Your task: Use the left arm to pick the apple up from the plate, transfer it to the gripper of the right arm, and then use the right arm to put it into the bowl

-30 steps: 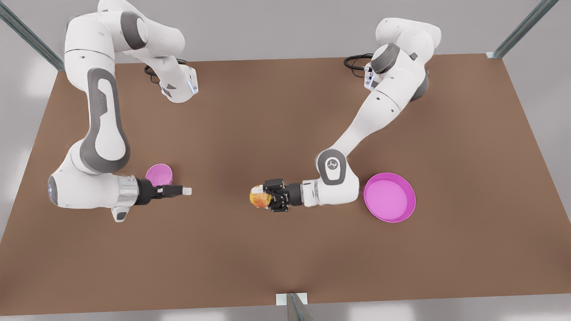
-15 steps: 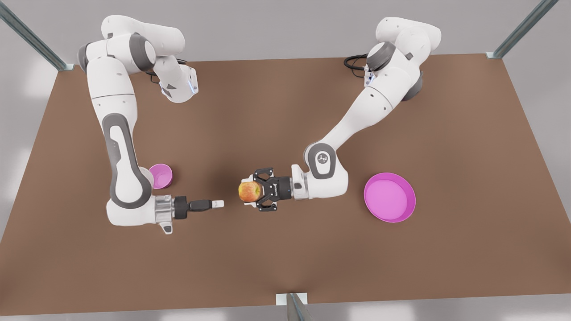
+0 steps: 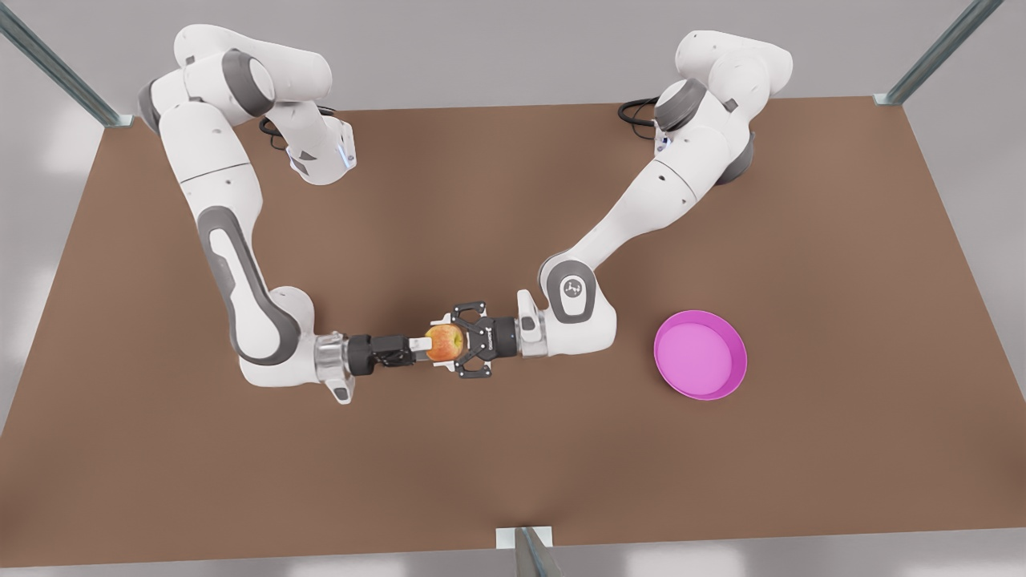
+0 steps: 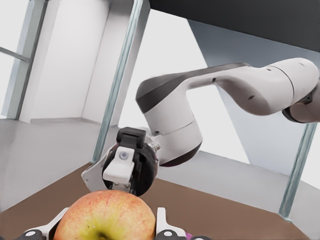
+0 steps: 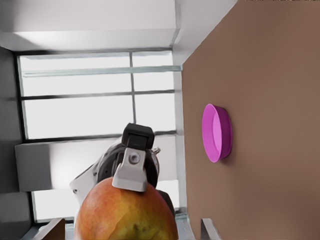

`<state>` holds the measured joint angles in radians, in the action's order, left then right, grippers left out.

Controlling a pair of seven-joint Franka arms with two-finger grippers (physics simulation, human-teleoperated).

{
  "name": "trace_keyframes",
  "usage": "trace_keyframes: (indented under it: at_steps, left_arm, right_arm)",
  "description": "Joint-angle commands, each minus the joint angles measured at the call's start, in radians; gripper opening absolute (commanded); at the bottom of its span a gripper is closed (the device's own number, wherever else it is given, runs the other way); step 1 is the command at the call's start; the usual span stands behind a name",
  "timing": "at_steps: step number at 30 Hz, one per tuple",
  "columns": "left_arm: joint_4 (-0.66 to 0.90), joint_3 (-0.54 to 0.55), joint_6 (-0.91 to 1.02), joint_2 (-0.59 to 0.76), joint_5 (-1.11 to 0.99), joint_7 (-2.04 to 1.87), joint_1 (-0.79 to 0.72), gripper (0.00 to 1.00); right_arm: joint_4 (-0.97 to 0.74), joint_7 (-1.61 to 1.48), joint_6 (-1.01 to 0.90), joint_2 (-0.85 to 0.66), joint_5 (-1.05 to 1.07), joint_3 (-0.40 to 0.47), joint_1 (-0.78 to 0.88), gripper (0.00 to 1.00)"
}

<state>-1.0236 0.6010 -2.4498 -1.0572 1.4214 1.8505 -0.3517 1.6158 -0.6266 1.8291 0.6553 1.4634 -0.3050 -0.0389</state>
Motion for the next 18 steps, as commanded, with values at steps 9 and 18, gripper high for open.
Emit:
trace_keyframes:
  at_steps: [9,18]
  left_arm:
    - [0.0,0.0,0.005,-0.001,-0.001,0.243,-0.003,0.75]
    - [0.0,0.002,0.006,-0.012,0.005,0.236,-0.001,1.0]
  right_arm:
    - [0.001,-0.303,0.055,0.006,0.097,0.0,0.068,0.95]
    - [-0.001,-0.303,0.09,0.001,0.091,-0.02,0.073,0.64]
